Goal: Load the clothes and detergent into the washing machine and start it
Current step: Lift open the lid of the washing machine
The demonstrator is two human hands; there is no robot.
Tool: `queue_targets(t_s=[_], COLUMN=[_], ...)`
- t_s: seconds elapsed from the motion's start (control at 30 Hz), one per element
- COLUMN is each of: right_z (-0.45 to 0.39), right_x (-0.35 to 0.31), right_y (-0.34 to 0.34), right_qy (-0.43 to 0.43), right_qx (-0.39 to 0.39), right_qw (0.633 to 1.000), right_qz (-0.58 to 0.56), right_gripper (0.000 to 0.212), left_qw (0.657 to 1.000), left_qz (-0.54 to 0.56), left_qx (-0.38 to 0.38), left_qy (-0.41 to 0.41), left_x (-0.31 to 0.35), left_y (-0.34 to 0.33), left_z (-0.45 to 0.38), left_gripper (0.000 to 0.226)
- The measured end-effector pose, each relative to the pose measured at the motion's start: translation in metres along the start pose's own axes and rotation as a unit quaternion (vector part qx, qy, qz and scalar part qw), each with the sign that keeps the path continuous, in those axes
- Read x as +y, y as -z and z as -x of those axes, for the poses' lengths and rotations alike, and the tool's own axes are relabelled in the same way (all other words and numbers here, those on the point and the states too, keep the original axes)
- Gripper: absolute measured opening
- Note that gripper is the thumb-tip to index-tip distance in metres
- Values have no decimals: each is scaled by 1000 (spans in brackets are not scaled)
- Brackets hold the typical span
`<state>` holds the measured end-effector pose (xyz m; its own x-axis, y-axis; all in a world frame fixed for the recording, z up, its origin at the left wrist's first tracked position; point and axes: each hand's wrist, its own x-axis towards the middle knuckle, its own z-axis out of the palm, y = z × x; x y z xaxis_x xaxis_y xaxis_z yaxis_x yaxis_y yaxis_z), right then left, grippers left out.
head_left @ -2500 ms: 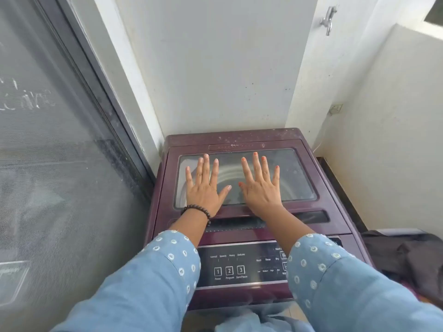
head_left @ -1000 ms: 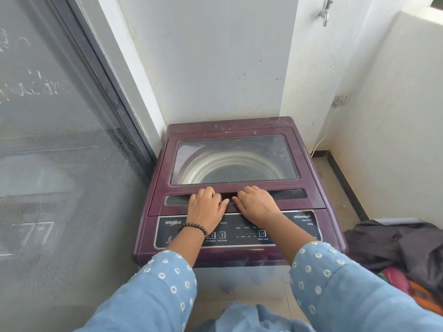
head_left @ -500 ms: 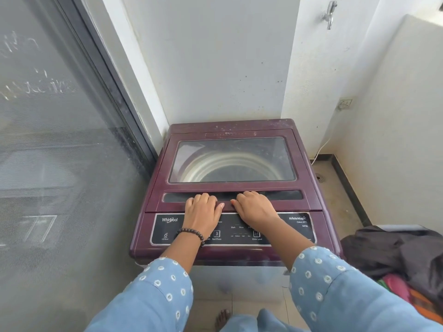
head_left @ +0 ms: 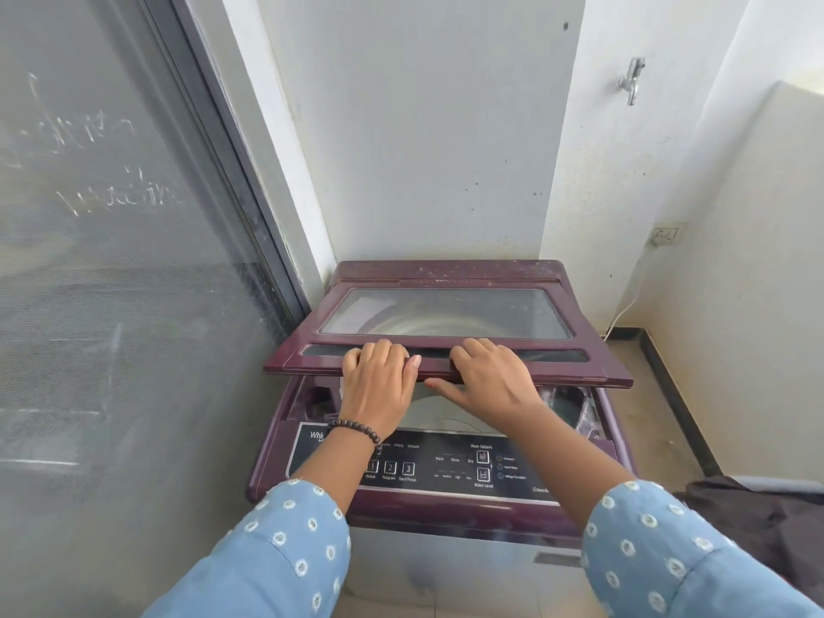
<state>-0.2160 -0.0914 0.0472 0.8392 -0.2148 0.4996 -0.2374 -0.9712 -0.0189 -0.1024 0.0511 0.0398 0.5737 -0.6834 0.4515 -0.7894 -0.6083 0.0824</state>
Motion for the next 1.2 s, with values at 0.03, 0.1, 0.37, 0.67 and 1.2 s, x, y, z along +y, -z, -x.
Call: queue_targets(t_s=[0.03, 0.1, 0.37, 0.67, 1.2], right_z=[-2, -8, -34, -82, -154], right_x=[2, 5, 17, 36, 66], right_y=[0, 1, 14, 36, 69], right_qy=[9, 28, 47, 41, 0], right_qx=[10, 31, 113, 127, 148], right_qw=[1000, 999, 991, 986, 975], right_qz=[9, 30, 54, 103, 167], right_gripper=[53, 56, 57, 72, 70], left_qw=[1000, 999, 993, 990, 986], left_qz=[-5, -15, 2, -27, -33], left_qx=[9, 25, 115, 132, 161], left_qy=[-4, -15, -36, -39, -19], left_x=[0, -2, -1, 3, 5], left_y=[2, 4, 16, 36, 52], left_z=[-2, -8, -39, -95, -179], left_gripper=[49, 48, 40, 51, 56])
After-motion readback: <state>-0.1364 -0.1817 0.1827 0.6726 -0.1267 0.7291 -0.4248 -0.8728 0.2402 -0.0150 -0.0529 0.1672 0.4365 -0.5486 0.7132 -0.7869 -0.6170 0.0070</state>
